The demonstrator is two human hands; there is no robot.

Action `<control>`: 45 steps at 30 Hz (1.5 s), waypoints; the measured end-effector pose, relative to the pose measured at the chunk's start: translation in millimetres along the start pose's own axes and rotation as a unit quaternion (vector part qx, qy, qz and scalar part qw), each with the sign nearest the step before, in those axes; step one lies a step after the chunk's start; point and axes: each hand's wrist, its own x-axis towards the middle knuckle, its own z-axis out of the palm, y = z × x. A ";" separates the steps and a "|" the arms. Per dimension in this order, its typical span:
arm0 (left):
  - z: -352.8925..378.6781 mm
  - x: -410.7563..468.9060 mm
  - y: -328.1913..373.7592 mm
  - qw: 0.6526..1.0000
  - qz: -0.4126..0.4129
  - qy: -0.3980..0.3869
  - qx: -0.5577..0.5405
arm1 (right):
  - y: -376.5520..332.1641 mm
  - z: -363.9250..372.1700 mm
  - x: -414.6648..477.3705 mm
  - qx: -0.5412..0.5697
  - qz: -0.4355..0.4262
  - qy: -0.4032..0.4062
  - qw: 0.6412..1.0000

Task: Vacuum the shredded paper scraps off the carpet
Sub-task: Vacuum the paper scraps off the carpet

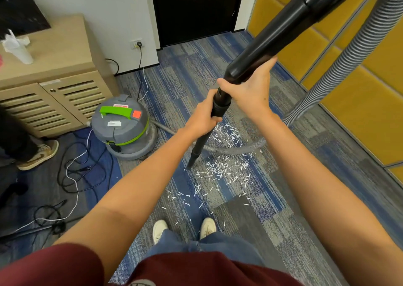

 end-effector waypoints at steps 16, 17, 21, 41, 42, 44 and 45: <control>17.7 -9.2 26.1 1.000 0.020 0.001 -0.015 | -8.9 -31.5 -6.3 -0.011 -0.029 0.001 1.000; 15.3 -10.2 25.3 1.000 0.020 0.005 -0.014 | -10.6 -30.4 -6.6 -0.007 -0.033 0.001 0.999; 4.0 -17.6 17.0 1.000 0.013 0.014 0.008 | -11.7 -20.2 -10.3 0.006 -0.030 0.004 1.000; 18.0 -27.1 9.2 1.000 0.014 -0.008 0.016 | 2.5 -24.4 -31.0 0.019 -0.009 0.004 1.000; 19.8 -26.8 11.2 1.000 0.015 -0.010 0.014 | 2.1 -27.1 -31.8 0.017 -0.010 0.006 1.000; 23.6 -25.5 15.4 1.000 0.015 -0.016 0.010 | 1.1 -33.3 -32.0 0.010 -0.008 0.008 1.000; 25.7 -24.9 17.5 1.000 0.017 -0.020 0.007 | 1.0 -36.5 -31.2 0.008 -0.009 0.009 1.000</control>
